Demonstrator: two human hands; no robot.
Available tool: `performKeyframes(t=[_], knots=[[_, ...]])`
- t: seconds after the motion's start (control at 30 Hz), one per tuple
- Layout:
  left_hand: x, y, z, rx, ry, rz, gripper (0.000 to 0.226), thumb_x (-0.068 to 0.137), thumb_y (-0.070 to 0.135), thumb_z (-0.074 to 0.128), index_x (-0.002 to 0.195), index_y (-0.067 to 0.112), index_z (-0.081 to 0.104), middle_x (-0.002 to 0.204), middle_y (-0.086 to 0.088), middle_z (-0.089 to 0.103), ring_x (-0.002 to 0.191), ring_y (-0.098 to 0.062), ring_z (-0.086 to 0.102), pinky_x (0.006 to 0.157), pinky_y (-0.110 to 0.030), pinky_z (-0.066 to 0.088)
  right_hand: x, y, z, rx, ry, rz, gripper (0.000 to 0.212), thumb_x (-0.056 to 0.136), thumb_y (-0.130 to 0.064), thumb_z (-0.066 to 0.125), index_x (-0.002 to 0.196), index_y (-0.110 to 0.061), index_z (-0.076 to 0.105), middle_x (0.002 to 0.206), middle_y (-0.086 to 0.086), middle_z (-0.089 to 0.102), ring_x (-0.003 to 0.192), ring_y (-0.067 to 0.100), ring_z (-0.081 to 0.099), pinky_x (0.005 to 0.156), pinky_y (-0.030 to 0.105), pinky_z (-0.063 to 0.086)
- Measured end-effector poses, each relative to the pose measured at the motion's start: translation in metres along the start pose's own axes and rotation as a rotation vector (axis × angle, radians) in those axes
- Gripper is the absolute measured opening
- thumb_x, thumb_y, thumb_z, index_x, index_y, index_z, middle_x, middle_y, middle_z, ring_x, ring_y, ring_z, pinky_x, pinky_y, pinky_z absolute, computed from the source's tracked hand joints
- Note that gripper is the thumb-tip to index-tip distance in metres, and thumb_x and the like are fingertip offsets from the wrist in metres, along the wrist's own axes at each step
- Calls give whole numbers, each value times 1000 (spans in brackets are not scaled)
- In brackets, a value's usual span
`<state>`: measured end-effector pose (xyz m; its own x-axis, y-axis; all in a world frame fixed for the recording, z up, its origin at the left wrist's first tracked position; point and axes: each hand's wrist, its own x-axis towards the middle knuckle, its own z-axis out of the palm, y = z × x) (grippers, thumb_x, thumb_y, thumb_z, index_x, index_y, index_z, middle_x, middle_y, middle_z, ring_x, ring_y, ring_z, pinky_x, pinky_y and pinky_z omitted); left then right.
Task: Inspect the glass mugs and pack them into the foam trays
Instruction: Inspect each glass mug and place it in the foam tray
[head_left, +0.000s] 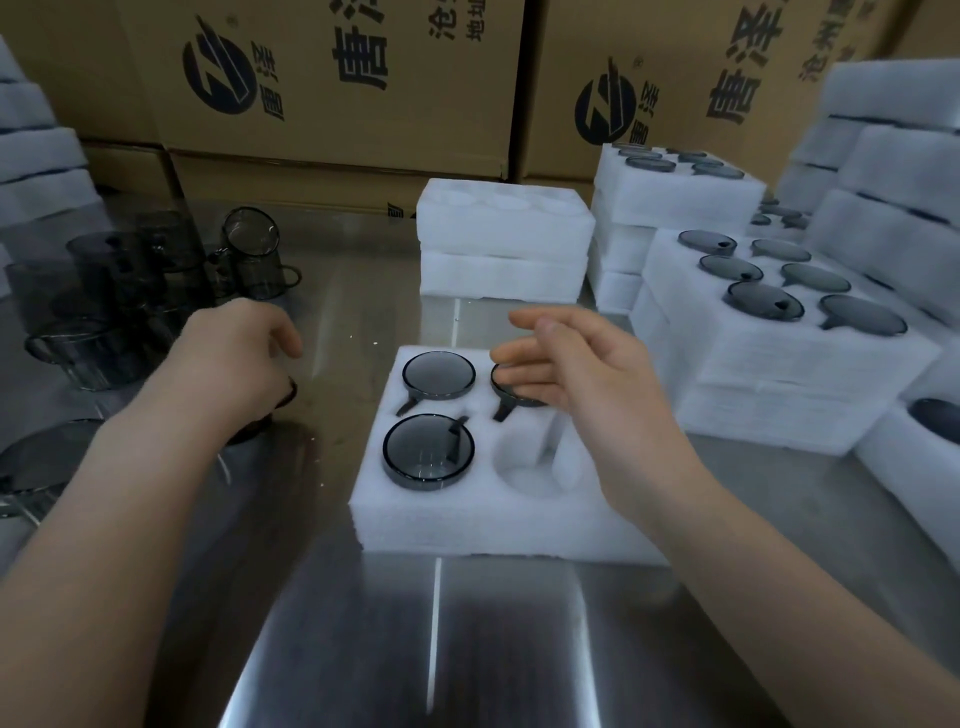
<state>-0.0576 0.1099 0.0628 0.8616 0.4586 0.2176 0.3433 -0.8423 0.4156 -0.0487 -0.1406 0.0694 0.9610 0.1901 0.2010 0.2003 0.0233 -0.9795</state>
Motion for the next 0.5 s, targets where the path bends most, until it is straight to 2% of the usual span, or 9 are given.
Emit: performKeyframes(t=[0.13,0.2,0.27,0.33,0.4,0.5], knots=[[-3,10,-3,-142,132,80,34,77,-12,60,94,18,66,112,-14,62,103,-31,56,79,-35,45,4,0,-5,103,61,67,25,99,-11,45,95,-18,68,88,9,73,75,20,69,72,28,57],[-6,21,-8,-200,219,193,41,75,-15,62,99,18,67,112,-11,61,99,-25,55,78,-32,44,6,0,-6,145,72,78,25,98,-9,45,95,-17,69,92,10,72,76,21,70,70,28,57],[-10,37,-12,-290,267,342,48,74,-20,62,104,17,67,118,-6,56,103,-22,55,83,-28,47,8,1,-8,205,91,101,22,96,-8,48,98,-16,68,97,12,71,78,23,70,68,28,58],[-15,57,-12,-395,256,507,51,74,-20,63,108,17,67,124,2,46,112,-20,54,86,-19,49,12,2,-12,283,105,146,18,95,-11,52,102,-18,67,105,11,68,88,24,72,70,29,59],[-22,78,-9,-463,209,664,49,75,-19,63,110,16,65,133,2,37,119,-19,51,83,-10,49,19,4,-17,334,87,202,14,96,-23,57,109,-24,62,118,10,62,101,25,69,78,33,60],[-31,104,-3,-513,119,889,49,76,-21,60,112,12,62,149,-7,26,115,-14,51,82,-19,52,30,6,-28,395,-14,250,39,94,-41,61,130,-27,51,128,14,58,108,28,67,89,37,58]])
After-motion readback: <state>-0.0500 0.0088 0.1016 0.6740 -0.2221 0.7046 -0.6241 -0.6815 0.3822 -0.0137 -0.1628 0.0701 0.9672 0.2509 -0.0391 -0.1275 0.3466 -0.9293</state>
